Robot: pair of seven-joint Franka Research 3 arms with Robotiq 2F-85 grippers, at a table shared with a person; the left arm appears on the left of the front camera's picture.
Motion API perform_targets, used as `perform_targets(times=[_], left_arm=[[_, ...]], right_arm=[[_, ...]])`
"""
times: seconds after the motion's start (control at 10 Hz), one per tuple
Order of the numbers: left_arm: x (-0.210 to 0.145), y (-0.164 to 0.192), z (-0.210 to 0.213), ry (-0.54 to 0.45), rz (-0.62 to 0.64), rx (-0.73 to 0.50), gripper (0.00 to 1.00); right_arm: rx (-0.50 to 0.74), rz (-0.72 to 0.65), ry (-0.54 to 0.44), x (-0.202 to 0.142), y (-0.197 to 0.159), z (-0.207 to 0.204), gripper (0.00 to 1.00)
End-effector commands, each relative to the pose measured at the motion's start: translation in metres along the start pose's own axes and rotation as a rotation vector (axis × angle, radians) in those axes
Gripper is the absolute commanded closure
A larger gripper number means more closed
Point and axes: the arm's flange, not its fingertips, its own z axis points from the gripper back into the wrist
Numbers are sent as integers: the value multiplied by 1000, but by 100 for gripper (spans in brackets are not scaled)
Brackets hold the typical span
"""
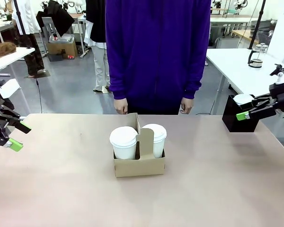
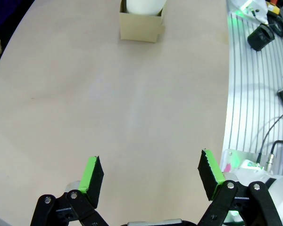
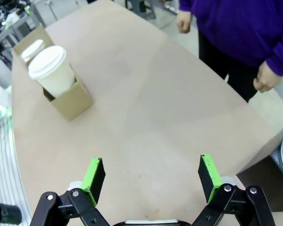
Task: Pour a drink into a cup and package it in a carrier.
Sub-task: Insert the held 600 ml Paper Cup into the Cup Carrier.
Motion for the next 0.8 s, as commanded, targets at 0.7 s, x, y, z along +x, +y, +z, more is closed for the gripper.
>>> perform_targets(times=[0.7], left_arm=[[1,-1,1,-22,4,-5,0]], right_arm=[[-11,16,2,-1,-1,2,0]])
